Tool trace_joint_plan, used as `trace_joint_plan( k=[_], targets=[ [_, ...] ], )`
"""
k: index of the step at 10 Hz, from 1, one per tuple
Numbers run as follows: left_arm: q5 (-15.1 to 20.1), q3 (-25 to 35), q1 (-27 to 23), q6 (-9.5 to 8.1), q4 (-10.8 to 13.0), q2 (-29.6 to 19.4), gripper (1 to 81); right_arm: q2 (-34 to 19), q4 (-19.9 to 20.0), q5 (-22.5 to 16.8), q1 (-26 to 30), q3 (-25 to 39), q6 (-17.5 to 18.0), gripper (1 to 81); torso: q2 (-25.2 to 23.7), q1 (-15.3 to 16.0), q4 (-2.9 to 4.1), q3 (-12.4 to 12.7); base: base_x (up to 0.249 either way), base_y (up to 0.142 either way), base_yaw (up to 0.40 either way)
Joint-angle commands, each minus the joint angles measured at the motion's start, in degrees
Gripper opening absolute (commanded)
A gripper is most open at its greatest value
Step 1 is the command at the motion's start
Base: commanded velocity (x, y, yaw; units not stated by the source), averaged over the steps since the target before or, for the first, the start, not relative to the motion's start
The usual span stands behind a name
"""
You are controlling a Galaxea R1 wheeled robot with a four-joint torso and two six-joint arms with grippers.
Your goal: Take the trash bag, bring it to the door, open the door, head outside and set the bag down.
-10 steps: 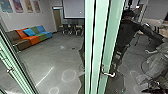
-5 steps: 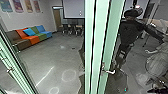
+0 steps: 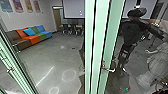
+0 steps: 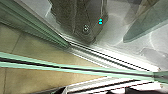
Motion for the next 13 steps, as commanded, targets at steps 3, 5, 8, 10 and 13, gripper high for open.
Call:
trace_joint_plan(
  k=[3,5,8,10,13],
  targets=[
    [4.72,0.49,-2.54,0.19,-0.23,-0.23,1.0,-2.76,-3.45,6.64,15.59,-3.95,-3.96,81.1,0.05,0.02,0.00,0.00,0.000,0.000,0.000],
    [4.81,0.49,-2.46,0.10,-0.32,-0.14,1.0,-1.71,-2.30,6.64,17.88,-4.04,-2.73,81.1,0.05,0.02,0.00,-0.02,0.000,0.000,0.000],
    [4.81,0.49,-2.54,-0.07,-0.50,-0.32,1.0,-1.27,-3.01,6.37,20.52,-4.65,-1.06,81.1,0.05,0.02,0.00,-0.02,0.000,0.000,0.000],
    [4.81,0.50,-2.54,-0.16,-0.24,-0.06,1.0,-1.70,-3.62,6.37,20.69,-5.00,-1.14,81.1,0.05,-0.02,0.00,-0.02,0.000,0.000,0.000],
    [4.81,0.49,-2.54,0.01,-0.32,-0.14,1.0,-1.88,-6.14,7.15,19.13,-4.74,-1.14,81.1,0.05,0.00,0.00,-0.02,0.000,0.000,0.000]
  ],
)
